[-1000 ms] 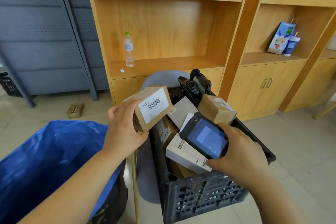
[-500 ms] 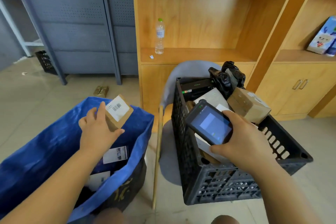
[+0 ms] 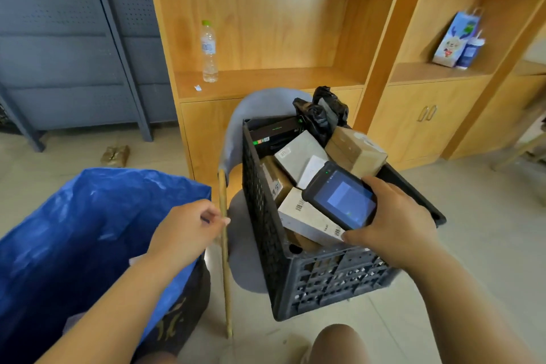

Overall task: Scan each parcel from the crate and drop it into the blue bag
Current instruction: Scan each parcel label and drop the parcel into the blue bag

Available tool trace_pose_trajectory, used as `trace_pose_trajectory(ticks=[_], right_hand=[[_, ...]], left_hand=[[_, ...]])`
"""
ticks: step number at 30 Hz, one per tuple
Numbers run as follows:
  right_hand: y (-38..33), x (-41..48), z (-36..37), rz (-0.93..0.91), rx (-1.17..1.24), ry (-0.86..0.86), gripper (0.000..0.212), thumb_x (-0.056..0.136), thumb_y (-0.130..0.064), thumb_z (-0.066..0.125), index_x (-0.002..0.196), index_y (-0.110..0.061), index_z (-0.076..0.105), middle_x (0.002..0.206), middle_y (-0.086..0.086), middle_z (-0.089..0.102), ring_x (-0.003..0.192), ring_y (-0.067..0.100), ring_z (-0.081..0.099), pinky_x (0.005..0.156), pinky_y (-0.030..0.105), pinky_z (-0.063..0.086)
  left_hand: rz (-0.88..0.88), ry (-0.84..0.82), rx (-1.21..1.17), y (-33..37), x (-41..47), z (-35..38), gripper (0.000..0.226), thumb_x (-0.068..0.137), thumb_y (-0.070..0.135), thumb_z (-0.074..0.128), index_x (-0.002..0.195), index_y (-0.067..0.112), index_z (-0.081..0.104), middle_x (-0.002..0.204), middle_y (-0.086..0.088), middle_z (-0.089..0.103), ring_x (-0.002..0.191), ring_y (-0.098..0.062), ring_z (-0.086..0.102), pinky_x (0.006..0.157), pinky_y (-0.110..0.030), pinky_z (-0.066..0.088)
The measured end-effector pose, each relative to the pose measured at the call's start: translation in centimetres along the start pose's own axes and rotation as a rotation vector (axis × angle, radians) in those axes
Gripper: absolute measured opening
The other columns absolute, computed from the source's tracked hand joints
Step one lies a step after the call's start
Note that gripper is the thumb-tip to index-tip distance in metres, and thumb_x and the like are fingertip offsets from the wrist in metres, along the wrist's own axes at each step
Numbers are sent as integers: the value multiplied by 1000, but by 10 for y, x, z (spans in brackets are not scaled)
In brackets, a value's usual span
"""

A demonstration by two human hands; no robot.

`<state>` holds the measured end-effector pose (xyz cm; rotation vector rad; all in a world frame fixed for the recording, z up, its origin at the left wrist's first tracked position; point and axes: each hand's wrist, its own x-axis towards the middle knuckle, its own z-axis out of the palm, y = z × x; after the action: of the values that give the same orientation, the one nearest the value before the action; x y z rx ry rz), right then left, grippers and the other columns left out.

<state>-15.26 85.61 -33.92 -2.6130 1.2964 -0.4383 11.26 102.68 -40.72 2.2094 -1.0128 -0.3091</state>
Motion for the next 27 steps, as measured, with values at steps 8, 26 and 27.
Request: trace_pose_trajectory(ticks=[8, 26, 27], right_hand=[[66, 2, -10, 219, -51, 12, 92, 51, -55, 74, 130, -32, 34, 98, -8, 47, 83, 19, 49, 78, 38, 45], [143, 54, 4, 328, -92, 35, 87, 56, -51, 68, 132, -30, 30, 95, -9, 47, 82, 16, 46, 71, 33, 34], [144, 56, 6, 327, -92, 34, 87, 56, -50, 68, 132, -30, 30, 95, -9, 47, 83, 16, 46, 71, 33, 34]], left_hand=[[256, -138, 51, 83, 41, 66, 14, 86, 40, 67, 97, 31, 65, 85, 18, 63, 83, 0, 61, 64, -16, 44], [-135, -319, 53, 133, 181, 218, 62, 84, 24, 72, 131, 6, 36, 126, -15, 54, 111, -31, 55, 83, -36, 46], [-136, -295, 40, 133, 183, 219, 58, 82, 22, 74, 127, 6, 40, 124, -15, 56, 110, -31, 56, 79, -35, 45]])
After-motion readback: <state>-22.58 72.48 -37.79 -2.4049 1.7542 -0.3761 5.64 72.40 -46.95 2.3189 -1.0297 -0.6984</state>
